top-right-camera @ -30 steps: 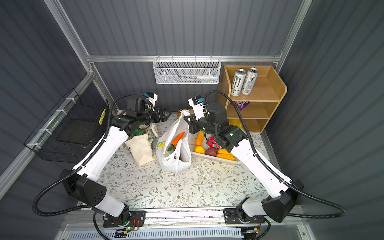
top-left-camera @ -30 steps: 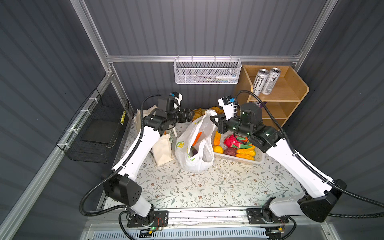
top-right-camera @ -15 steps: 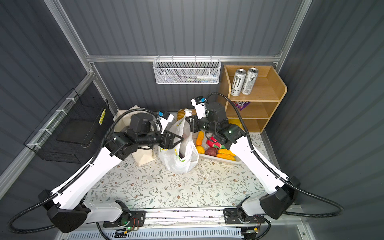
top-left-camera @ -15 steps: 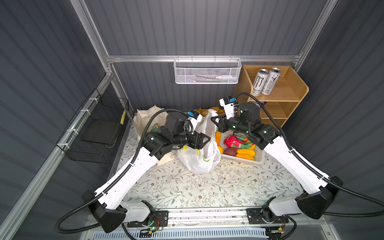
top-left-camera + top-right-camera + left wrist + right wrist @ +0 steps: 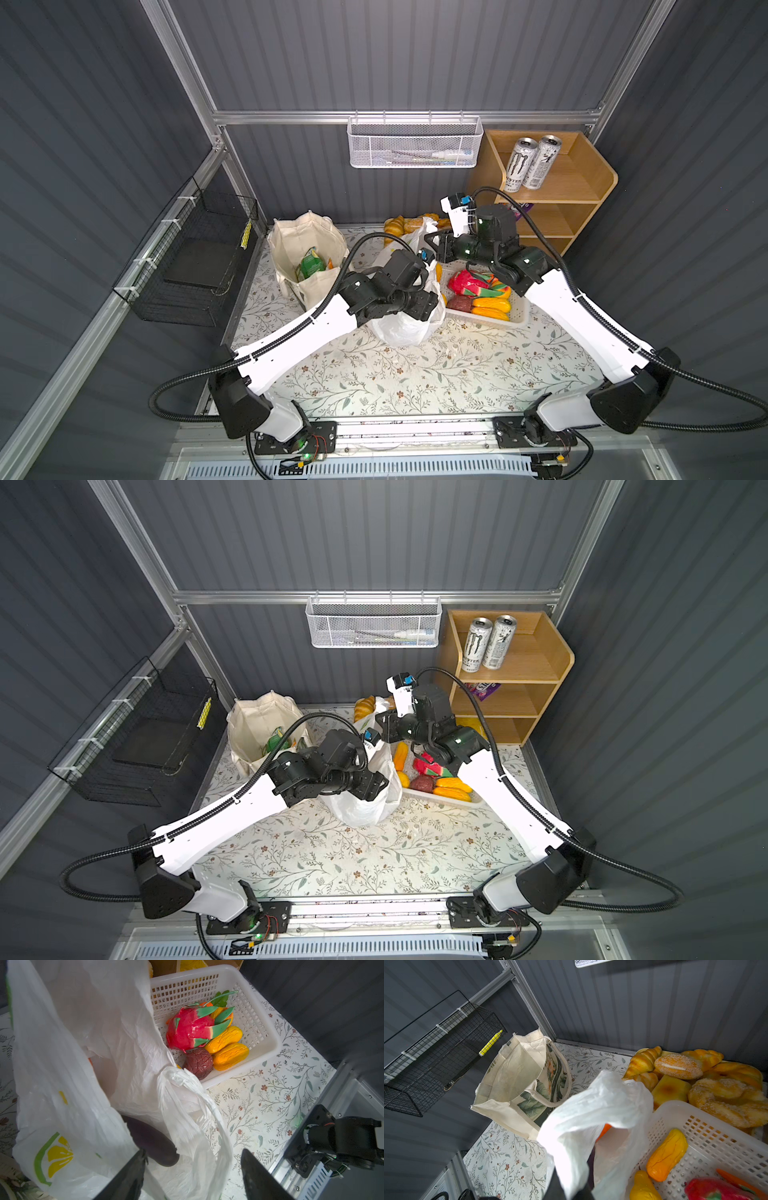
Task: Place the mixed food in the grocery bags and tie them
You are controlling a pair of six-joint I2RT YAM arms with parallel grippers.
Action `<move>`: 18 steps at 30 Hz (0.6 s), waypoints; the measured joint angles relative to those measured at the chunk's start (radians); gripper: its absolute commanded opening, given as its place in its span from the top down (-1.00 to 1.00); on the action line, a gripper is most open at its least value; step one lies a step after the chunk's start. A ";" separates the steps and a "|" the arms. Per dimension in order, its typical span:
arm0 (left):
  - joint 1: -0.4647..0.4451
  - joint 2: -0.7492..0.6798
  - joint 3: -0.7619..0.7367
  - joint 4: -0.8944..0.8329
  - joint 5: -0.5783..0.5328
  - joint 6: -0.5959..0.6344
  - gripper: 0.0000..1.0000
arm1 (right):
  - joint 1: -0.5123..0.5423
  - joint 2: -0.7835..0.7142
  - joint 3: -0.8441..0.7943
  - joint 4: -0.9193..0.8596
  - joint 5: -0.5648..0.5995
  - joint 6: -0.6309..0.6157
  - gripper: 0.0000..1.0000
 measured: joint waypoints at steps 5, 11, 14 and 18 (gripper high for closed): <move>-0.004 0.066 0.003 0.035 -0.009 0.003 -0.46 | -0.003 0.000 0.000 0.001 0.005 0.000 1.00; -0.005 0.110 -0.002 0.079 0.010 0.001 -0.51 | -0.016 0.000 -0.011 0.005 0.009 0.006 1.00; -0.004 0.109 -0.006 0.098 0.025 -0.006 -0.51 | -0.018 0.000 -0.011 0.013 0.009 0.011 1.00; -0.008 0.089 -0.008 0.105 0.000 -0.031 -0.48 | -0.024 -0.002 -0.011 0.031 0.008 0.017 1.00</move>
